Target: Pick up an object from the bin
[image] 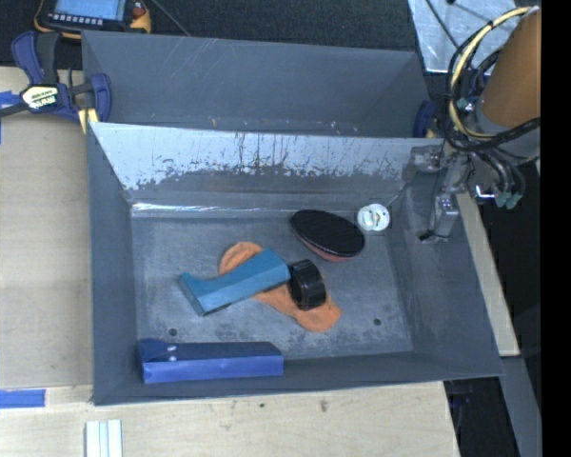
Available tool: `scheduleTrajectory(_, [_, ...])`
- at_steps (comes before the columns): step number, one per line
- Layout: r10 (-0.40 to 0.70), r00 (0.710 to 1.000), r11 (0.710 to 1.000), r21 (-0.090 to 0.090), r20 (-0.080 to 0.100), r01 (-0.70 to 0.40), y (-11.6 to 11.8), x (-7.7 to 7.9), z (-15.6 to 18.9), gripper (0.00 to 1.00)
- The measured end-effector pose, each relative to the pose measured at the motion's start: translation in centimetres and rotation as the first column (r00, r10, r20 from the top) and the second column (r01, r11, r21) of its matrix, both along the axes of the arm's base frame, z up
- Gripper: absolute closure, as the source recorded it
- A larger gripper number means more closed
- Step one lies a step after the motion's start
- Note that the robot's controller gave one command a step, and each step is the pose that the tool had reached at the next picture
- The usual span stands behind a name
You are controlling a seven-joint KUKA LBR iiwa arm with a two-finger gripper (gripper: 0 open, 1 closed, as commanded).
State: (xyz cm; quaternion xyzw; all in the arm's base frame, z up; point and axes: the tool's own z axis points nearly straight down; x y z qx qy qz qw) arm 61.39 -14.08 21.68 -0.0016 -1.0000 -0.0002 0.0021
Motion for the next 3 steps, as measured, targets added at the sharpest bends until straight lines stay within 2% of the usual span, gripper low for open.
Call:
scheduleTrajectory(1, [0.002, 1.000, 1.000, -0.001, 0.008, -0.002, 0.1, 0.1, 0.5, 0.00])
scheduleTrajectory(2, [0.077, 0.997, 0.997, -0.006, 0.015, -0.077, 3.0, 0.8, -2.3, 0.00])
scheduleTrajectory(3, [0.249, 0.968, 0.968, 0.000, 0.006, -0.249, 9.9, 0.1, -4.7, 0.00])
